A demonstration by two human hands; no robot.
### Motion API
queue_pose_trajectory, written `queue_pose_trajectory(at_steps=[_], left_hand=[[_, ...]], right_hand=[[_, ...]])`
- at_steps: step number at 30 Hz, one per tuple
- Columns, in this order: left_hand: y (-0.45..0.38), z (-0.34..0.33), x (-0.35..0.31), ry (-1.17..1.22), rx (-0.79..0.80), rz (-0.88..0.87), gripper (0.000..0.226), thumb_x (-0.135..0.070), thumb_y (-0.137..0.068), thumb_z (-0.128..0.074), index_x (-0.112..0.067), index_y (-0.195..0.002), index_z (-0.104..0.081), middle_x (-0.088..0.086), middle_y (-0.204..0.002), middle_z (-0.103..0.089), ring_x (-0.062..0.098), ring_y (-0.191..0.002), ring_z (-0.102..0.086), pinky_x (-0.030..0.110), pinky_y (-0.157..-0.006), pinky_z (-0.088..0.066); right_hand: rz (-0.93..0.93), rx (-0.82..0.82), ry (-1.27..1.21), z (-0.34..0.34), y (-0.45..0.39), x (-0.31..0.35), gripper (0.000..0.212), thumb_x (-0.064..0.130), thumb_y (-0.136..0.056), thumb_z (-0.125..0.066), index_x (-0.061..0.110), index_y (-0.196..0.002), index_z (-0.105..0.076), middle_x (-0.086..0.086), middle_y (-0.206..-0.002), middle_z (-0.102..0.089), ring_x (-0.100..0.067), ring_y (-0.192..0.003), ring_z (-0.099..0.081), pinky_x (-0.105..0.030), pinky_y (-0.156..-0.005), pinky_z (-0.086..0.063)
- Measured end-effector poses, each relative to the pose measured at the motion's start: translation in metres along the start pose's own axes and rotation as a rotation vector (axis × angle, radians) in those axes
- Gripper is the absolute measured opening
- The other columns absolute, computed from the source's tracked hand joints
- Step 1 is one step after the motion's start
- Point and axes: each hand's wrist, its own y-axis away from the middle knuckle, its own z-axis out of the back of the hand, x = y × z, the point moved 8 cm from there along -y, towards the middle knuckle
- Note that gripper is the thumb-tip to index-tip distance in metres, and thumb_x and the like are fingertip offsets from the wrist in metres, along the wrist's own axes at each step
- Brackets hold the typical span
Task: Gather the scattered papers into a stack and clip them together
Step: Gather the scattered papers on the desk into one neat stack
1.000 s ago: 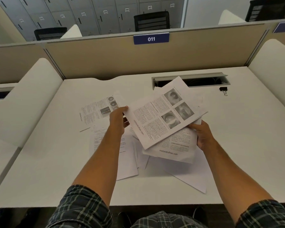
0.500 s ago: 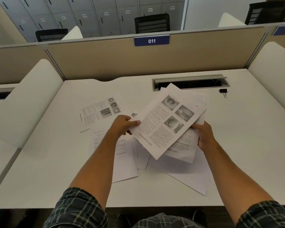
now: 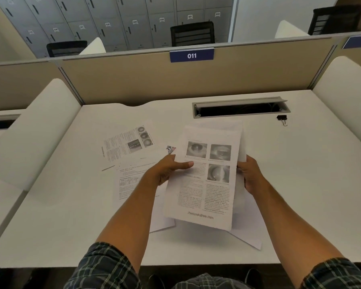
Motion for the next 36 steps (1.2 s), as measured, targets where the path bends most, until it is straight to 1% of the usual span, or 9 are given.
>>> queue_pose_trajectory(at_steps=[9, 13, 18, 24, 28, 30, 32, 34, 36], left_hand=[[0.0, 0.002, 0.002, 0.127, -0.228, -0.15, 0.043, -0.016, -0.082, -0.087, -0.003, -0.12, -0.072, 0.014, -0.111, -0.08, 0.033, -0.102, -0.078, 0.041, -0.082, -0.065], [0.003, 0.008, -0.005, 0.122, -0.299, -0.18, 0.04, -0.026, -0.077, -0.091, -0.01, -0.111, -0.077, 0.011, -0.109, -0.081, 0.031, -0.1, -0.078, 0.045, -0.087, -0.063], [0.006, 0.008, -0.016, 0.123, -0.293, -0.192, 0.041, -0.03, -0.075, -0.091, -0.012, -0.11, -0.078, 0.009, -0.106, -0.081, 0.025, -0.094, -0.08, 0.032, -0.073, -0.064], [0.006, 0.002, -0.02, 0.091, -0.268, -0.184, 0.04, -0.025, -0.082, -0.088, -0.007, -0.115, -0.076, 0.012, -0.106, -0.081, 0.028, -0.096, -0.079, 0.033, -0.074, -0.063], [0.008, 0.006, -0.023, 0.066, -0.332, -0.194, 0.056, -0.03, -0.079, -0.091, -0.004, -0.124, -0.07, 0.011, -0.108, -0.081, 0.029, -0.097, -0.079, 0.037, -0.077, -0.064], [0.008, 0.007, -0.024, 0.065, -0.354, -0.203, 0.064, -0.036, -0.075, -0.092, -0.004, -0.125, -0.069, 0.012, -0.11, -0.08, 0.032, -0.101, -0.078, 0.044, -0.085, -0.064], [0.009, 0.005, -0.024, 0.065, -0.361, -0.209, 0.073, -0.039, -0.07, -0.093, -0.003, -0.128, -0.067, 0.013, -0.113, -0.079, 0.033, -0.103, -0.077, 0.047, -0.09, -0.063], [0.009, 0.0, -0.024, 0.071, -0.329, -0.208, 0.076, -0.037, -0.069, -0.093, -0.002, -0.13, -0.065, 0.014, -0.115, -0.078, 0.033, -0.104, -0.077, 0.049, -0.092, -0.063], [0.011, -0.006, -0.026, 0.071, -0.252, -0.23, 0.068, -0.029, -0.071, -0.092, -0.004, -0.13, -0.067, 0.013, -0.117, -0.078, 0.031, -0.107, -0.076, 0.049, -0.094, -0.062]], right_hand=[[0.042, 0.038, 0.06, -0.015, 0.004, 0.004, 0.027, 0.019, -0.071, -0.082, 0.021, -0.097, -0.083, -0.01, -0.096, -0.082, -0.025, -0.081, -0.079, -0.031, -0.066, -0.063], [0.028, 0.052, 0.084, -0.016, 0.003, 0.001, 0.028, 0.02, -0.07, -0.081, 0.019, -0.099, -0.082, -0.013, -0.097, -0.081, -0.032, -0.085, -0.079, -0.044, -0.077, -0.064], [0.028, 0.104, 0.076, -0.022, 0.003, 0.005, 0.022, 0.019, -0.073, -0.08, 0.022, -0.095, -0.084, -0.01, -0.094, -0.082, -0.029, -0.083, -0.079, -0.048, -0.081, -0.064], [0.02, 0.135, 0.146, -0.028, 0.001, 0.007, 0.029, -0.003, -0.094, -0.07, -0.004, -0.123, -0.071, -0.031, -0.113, -0.073, -0.045, -0.099, -0.069, -0.065, -0.095, -0.054], [-0.009, 0.115, -0.014, -0.029, 0.004, 0.009, 0.042, 0.043, -0.097, -0.066, 0.011, -0.123, -0.075, -0.012, -0.107, -0.081, -0.034, -0.098, -0.076, -0.045, -0.083, -0.062], [-0.078, 0.163, -0.138, -0.033, 0.005, 0.006, 0.066, 0.066, -0.099, -0.05, 0.015, -0.136, -0.07, -0.016, -0.123, -0.076, -0.039, -0.108, -0.074, -0.049, -0.091, -0.06], [-0.062, 0.231, -0.097, -0.04, 0.007, 0.007, 0.082, 0.075, -0.082, -0.067, 0.011, -0.134, -0.07, -0.019, -0.123, -0.076, -0.042, -0.108, -0.073, -0.05, -0.091, -0.06], [0.037, 0.182, 0.076, -0.038, 0.006, 0.012, 0.082, 0.06, -0.059, -0.093, 0.007, -0.12, -0.075, -0.014, -0.108, -0.08, -0.041, -0.102, -0.075, -0.046, -0.086, -0.062], [0.127, 0.11, 0.186, -0.031, 0.005, 0.02, 0.061, 0.038, -0.064, -0.092, 0.007, -0.113, -0.076, -0.014, -0.102, -0.08, -0.039, -0.101, -0.075, -0.054, -0.093, -0.062]])
